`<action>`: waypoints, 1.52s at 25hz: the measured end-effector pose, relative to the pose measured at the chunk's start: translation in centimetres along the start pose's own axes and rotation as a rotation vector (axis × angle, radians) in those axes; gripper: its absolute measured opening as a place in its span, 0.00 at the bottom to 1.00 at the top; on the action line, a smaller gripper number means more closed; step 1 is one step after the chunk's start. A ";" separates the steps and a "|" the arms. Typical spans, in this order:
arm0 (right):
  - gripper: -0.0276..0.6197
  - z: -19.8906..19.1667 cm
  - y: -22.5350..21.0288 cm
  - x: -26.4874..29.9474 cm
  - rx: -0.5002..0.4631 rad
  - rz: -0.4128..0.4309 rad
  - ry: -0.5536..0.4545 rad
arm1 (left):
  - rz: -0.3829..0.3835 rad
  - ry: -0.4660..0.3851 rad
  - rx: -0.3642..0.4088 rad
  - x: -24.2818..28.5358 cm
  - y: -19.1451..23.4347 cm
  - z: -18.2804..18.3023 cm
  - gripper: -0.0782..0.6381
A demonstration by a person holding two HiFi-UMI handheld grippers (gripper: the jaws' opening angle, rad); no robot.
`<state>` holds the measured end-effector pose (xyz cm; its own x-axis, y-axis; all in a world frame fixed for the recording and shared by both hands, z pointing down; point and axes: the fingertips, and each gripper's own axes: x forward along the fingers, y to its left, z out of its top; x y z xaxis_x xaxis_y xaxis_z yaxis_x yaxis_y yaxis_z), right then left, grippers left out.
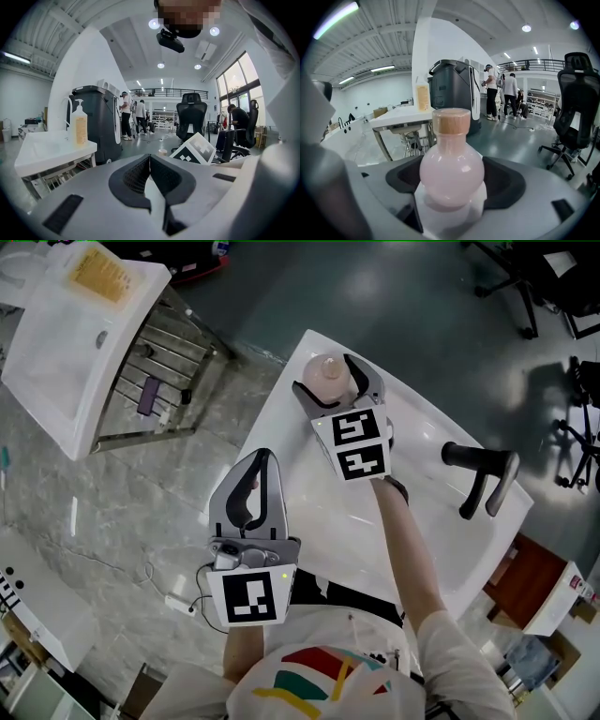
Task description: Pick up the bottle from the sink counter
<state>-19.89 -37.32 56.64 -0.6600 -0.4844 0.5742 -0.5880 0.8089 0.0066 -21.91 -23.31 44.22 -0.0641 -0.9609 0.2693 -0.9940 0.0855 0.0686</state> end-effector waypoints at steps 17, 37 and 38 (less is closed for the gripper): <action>0.64 0.0 -0.3 -0.2 -0.015 -0.006 -0.015 | 0.003 -0.005 -0.038 -0.5 -0.2 0.0 0.13; 0.64 9.2 -1.4 -7.1 0.122 -0.082 -0.191 | -0.049 -0.145 0.023 -1.7 -0.7 7.8 0.13; 0.64 10.1 -1.6 -8.3 0.132 -0.086 -0.208 | -0.060 -0.158 0.028 -1.8 -1.2 8.7 0.13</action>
<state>-18.20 -38.00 43.62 -0.6791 -0.6186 0.3952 -0.6928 0.7180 -0.0666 -21.34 -24.00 35.33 -0.0153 -0.9938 0.1105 -0.9984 0.0212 0.0529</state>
